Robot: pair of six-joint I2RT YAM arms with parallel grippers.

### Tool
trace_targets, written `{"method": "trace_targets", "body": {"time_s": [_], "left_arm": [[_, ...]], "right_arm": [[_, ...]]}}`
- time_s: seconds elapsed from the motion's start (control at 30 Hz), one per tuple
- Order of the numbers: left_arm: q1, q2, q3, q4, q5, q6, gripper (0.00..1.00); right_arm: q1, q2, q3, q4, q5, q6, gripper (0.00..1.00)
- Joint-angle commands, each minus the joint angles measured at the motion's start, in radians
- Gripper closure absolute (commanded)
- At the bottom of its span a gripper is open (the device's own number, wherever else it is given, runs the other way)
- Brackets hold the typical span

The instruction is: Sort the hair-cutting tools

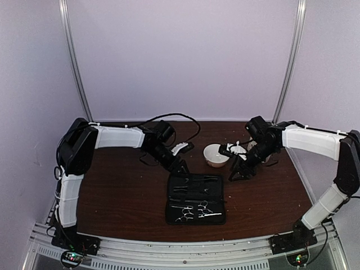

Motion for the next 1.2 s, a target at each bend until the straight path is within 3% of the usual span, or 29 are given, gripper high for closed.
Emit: {"method": "trace_targets", "body": {"time_s": [0.0, 0.13, 0.33, 0.47, 0.63, 0.9, 1.17], "left_arm": [[-0.020, -0.046, 0.009, -0.110, 0.153, 0.088, 0.48], [-0.052, -0.132, -0.008, -0.176, 0.103, 0.139, 0.55], [-0.078, -0.207, -0.081, -0.223, 0.002, 0.141, 0.78], [-0.127, -0.239, -0.125, -0.223, -0.050, 0.126, 0.82], [-0.192, -0.242, -0.142, -0.230, -0.092, 0.116, 0.81], [-0.315, -0.255, -0.191, -0.186, -0.179, 0.056, 0.70], [-0.391, -0.159, -0.212, -0.185, -0.226, 0.044, 0.52]], "right_arm": [[-0.004, 0.012, 0.038, -0.028, -0.021, -0.011, 0.47], [-0.005, 0.012, 0.038, -0.018, -0.017, -0.002, 0.47], [-0.004, 0.015, 0.040, -0.018, -0.010, 0.003, 0.47], [-0.005, 0.021, 0.044, -0.021, -0.005, 0.005, 0.47], [-0.004, 0.022, 0.048, -0.027, -0.002, 0.008, 0.47], [-0.005, 0.000, 0.044, -0.019, 0.013, 0.010, 0.47], [-0.005, 0.003, 0.050, -0.027, 0.013, 0.016, 0.46]]}}
